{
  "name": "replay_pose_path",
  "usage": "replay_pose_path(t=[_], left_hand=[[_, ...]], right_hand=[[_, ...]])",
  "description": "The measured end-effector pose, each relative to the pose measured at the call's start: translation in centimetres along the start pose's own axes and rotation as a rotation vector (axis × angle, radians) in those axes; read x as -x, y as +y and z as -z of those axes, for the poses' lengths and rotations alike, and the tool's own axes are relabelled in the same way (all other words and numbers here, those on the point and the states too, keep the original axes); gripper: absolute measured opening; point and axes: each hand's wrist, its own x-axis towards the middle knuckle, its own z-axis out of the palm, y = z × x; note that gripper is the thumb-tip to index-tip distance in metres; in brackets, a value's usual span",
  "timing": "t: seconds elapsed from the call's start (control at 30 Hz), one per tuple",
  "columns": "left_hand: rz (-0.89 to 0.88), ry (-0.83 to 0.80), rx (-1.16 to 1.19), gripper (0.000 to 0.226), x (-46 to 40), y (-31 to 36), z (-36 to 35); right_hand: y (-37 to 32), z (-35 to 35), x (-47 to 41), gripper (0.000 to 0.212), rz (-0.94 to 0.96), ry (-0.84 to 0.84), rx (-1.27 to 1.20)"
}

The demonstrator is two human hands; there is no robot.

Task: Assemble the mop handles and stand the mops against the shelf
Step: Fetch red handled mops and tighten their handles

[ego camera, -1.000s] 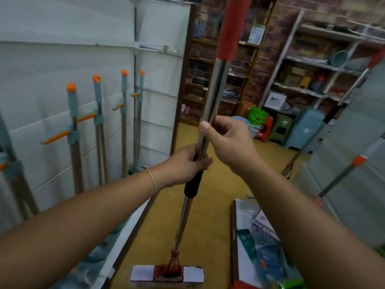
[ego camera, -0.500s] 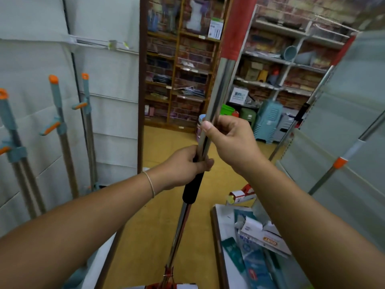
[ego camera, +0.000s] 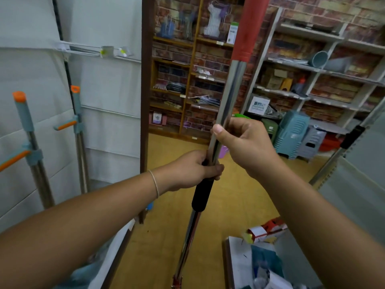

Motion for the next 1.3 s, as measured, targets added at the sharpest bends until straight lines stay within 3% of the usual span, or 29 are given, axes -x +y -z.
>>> replay_pose_path(t=[0.17, 0.27, 0.43, 0.67, 0.77, 1.03, 1.13, 1.3], left_hand=[[-0.036, -0.078, 0.04, 0.018, -6.3, -1.0, 2.6], [-0.062, -0.138, 0.097, 0.023, -10.4, -2.0, 4.3], [-0.169, -0.144, 0.147, 0.019, -18.1, -3.8, 5.8], [-0.188, -0.178, 0.221, 0.022, -29.4, -3.1, 7.2], [-0.187, -0.195, 0.224, 0.011, -33.5, -2.8, 6.4], [-0.256, -0.349, 0.359, 0.015, -42.8, 1.1, 3.9], [-0.266, -0.411, 0.405, 0.007, -45.8, 1.7, 2.5], [-0.291, -0.381, 0.373, 0.004, -51.0, 1.3, -0.6]], right_hand=[[3.3, 0.4, -5.1, 0.023, 0.022, 0.009, 0.013], [5.4, 0.6, -8.3, 0.012, 0.003, 0.034, 0.037], [8.9, 0.8, -14.0, 0.013, -0.052, 0.081, 0.043], [10.6, 3.7, -22.4, 0.032, -0.112, 0.31, 0.098], [10.9, 5.5, -25.0, 0.04, -0.157, 0.438, 0.134], [15.0, 10.2, -28.7, 0.025, -0.231, 0.618, 0.222], [17.7, 12.4, -29.9, 0.024, -0.254, 0.611, 0.221], [21.3, 16.6, -32.3, 0.013, -0.253, 0.588, 0.166]])
